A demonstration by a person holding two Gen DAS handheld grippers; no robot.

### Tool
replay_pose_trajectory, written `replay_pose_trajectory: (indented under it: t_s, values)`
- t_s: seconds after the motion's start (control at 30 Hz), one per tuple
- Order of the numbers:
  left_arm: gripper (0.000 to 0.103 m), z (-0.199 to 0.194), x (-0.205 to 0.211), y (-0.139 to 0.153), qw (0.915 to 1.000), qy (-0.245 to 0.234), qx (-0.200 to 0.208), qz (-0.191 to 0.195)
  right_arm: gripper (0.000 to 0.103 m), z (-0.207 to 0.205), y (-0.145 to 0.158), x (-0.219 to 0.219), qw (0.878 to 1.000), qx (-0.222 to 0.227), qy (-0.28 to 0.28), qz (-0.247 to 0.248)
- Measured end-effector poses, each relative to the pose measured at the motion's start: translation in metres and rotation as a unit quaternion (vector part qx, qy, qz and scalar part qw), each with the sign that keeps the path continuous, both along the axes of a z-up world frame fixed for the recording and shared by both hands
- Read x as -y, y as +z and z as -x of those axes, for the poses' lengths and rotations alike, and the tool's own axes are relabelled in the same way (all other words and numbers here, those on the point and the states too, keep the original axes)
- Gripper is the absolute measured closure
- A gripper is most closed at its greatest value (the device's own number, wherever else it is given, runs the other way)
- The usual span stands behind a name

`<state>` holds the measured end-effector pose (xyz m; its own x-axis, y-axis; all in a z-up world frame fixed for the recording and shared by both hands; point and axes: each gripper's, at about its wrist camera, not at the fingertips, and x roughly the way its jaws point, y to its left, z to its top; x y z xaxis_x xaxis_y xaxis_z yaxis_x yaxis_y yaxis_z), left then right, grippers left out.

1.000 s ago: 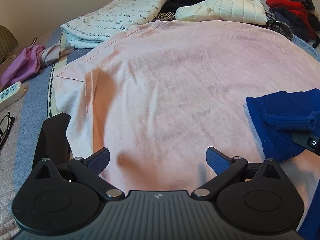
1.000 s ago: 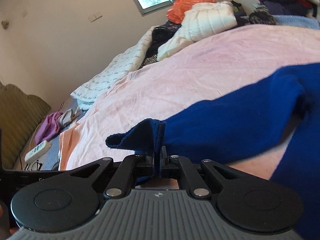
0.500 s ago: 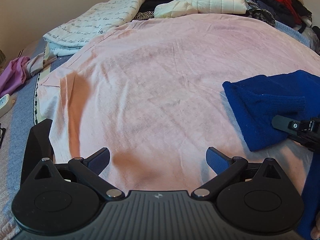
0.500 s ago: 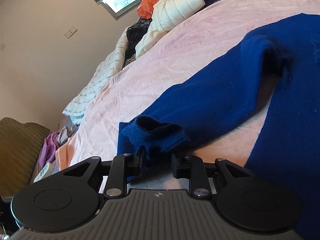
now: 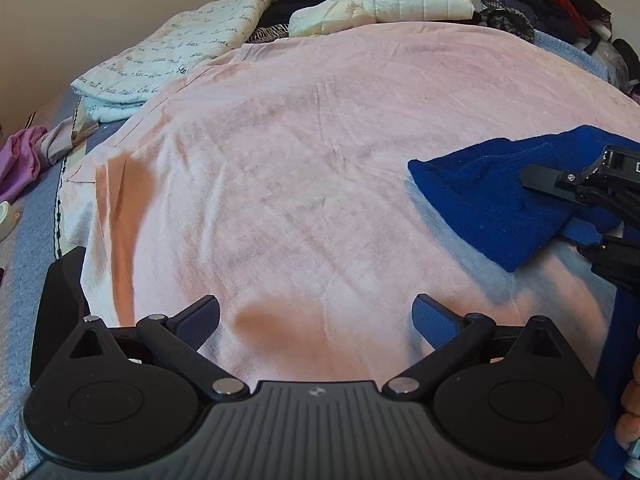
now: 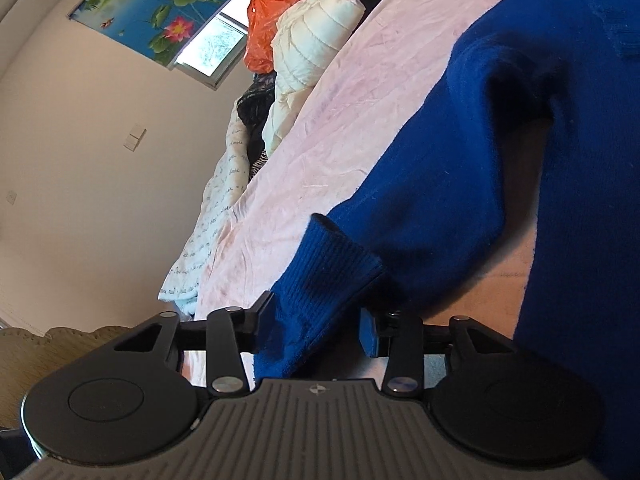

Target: Fold small clothes

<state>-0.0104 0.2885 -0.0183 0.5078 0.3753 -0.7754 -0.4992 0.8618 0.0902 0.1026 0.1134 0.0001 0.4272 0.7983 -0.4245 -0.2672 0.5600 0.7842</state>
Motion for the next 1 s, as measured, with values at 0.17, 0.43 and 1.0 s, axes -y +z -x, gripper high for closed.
replay_pose_trajectory:
  t_s: [0.17,0.43,1.0]
  values:
    - [0.000,-0.003,0.003,0.001,1.0000,-0.003,0.001,-0.002,0.092,0.001,0.017,-0.001,0.999,0.038,0.004,0.034]
    - [0.000,-0.010,0.010,0.005,0.9999,-0.010,0.007,0.002,0.093,0.006,0.056,0.009,0.985,0.141,-0.003,0.101]
    - [0.000,-0.016,0.020,-0.002,0.9998,-0.020,-0.008,-0.005,0.076,-0.011,0.021,0.023,0.987,0.092,-0.015,0.129]
